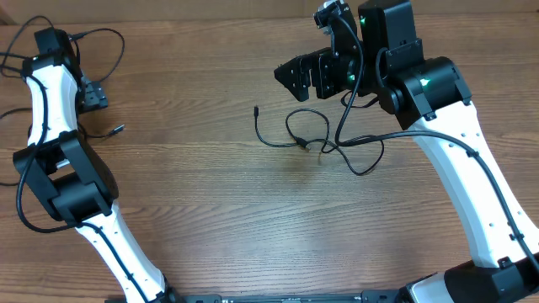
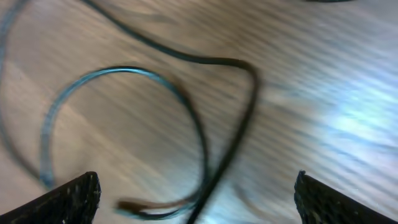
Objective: Untangle cables
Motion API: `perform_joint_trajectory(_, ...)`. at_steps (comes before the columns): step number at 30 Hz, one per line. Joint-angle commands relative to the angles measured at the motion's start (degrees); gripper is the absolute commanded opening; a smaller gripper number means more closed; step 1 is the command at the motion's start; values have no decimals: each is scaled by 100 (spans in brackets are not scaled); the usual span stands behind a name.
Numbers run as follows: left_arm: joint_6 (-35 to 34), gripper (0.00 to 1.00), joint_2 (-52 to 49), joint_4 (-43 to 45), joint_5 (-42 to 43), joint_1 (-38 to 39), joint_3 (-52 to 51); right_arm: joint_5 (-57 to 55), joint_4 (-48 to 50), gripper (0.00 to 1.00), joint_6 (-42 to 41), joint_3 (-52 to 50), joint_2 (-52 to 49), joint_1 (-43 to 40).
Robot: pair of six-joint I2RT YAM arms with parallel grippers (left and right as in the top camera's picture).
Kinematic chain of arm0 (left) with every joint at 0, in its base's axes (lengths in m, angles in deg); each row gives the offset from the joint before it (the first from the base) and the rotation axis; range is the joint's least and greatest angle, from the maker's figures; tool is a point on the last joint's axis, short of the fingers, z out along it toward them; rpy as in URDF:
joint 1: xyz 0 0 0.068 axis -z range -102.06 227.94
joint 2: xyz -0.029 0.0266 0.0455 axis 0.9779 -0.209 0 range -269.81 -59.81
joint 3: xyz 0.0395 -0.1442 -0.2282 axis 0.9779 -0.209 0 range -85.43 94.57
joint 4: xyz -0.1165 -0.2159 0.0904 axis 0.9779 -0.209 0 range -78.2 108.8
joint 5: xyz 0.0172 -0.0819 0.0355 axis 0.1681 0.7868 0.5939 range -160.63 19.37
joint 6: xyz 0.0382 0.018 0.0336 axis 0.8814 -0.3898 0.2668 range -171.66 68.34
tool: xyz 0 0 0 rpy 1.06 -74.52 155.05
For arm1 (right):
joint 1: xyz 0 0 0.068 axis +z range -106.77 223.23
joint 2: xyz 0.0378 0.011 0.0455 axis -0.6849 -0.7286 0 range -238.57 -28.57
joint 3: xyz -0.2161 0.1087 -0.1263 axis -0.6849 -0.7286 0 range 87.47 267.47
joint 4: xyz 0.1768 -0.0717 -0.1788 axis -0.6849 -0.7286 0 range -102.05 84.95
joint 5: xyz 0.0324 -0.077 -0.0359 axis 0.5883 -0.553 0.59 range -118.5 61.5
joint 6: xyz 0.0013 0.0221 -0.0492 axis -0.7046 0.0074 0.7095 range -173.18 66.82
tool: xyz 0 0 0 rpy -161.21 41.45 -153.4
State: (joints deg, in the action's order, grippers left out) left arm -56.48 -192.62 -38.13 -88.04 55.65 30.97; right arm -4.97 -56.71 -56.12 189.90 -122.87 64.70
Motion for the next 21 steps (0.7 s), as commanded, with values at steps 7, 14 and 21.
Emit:
perform_joint_trajectory(7, -264, 100, 1174, 503, 2804, -330, 210, -55, 26, 100, 37, 37, -212, 0)
perform_joint_trajectory(14, -1445, 100, 1722, 315, 2170, -911, 210, -55, -79, 100, 35, 37, -341, 0)
perform_joint_trajectory(21, -2778, 100, 1449, -625, 1829, -1996, -35, -55, -70, 100, 35, 37, -341, 0)
